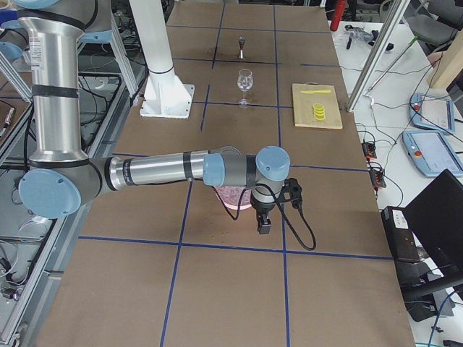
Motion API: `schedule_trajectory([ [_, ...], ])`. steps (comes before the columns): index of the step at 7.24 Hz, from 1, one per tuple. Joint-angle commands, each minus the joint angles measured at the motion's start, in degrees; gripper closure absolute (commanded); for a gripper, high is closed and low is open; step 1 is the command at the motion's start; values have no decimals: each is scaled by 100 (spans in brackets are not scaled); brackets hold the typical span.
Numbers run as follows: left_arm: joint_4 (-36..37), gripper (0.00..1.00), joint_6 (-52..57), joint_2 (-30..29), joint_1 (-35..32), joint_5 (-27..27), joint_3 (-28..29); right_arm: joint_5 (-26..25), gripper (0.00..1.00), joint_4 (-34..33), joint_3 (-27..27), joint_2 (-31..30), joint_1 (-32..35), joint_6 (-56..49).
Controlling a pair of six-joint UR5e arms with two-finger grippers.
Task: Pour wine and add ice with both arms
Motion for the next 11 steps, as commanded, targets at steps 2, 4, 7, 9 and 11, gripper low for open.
schedule_trajectory([
  [2,23,0,0,-61,-2,7,20,159,0,24,27,7,-106,6],
  [4,6,0,0,-61,7,15,73,316,0,-11,45,137,-107,23],
  [7,-12,0,0,-87,7,-2,55,485,0,-2,18,147,-107,-3],
  [9,6,0,-8,-35,7,-2,64,484,0,-2,1,104,-107,-12],
  [11,32,0,-8,1,-11,7,29,484,0,-2,1,130,-107,-3],
])
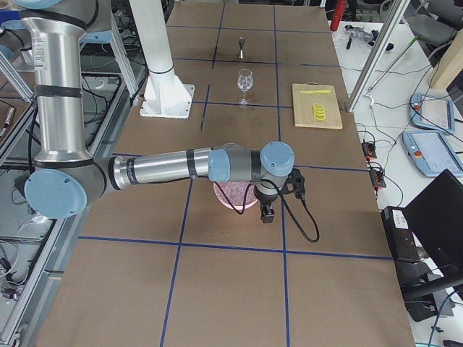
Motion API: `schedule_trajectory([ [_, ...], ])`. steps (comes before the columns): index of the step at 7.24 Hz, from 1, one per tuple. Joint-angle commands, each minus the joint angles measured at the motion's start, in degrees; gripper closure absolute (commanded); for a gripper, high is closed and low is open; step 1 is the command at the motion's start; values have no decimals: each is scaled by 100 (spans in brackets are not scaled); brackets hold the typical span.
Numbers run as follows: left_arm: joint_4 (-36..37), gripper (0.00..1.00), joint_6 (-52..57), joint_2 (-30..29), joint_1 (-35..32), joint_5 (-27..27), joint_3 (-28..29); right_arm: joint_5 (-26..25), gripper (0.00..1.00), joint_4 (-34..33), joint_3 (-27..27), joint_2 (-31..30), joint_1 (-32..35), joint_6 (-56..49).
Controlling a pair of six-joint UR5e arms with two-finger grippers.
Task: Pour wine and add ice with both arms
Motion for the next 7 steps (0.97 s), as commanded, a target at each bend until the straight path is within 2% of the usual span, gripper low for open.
schedule_trajectory([
  [1,24,0,-1,20,-7,-2,-6,17,0,-1,124,-8,1,3],
  [7,6,0,-1,-58,-7,-2,-146,-9,0,-1,257,-52,1,3],
])
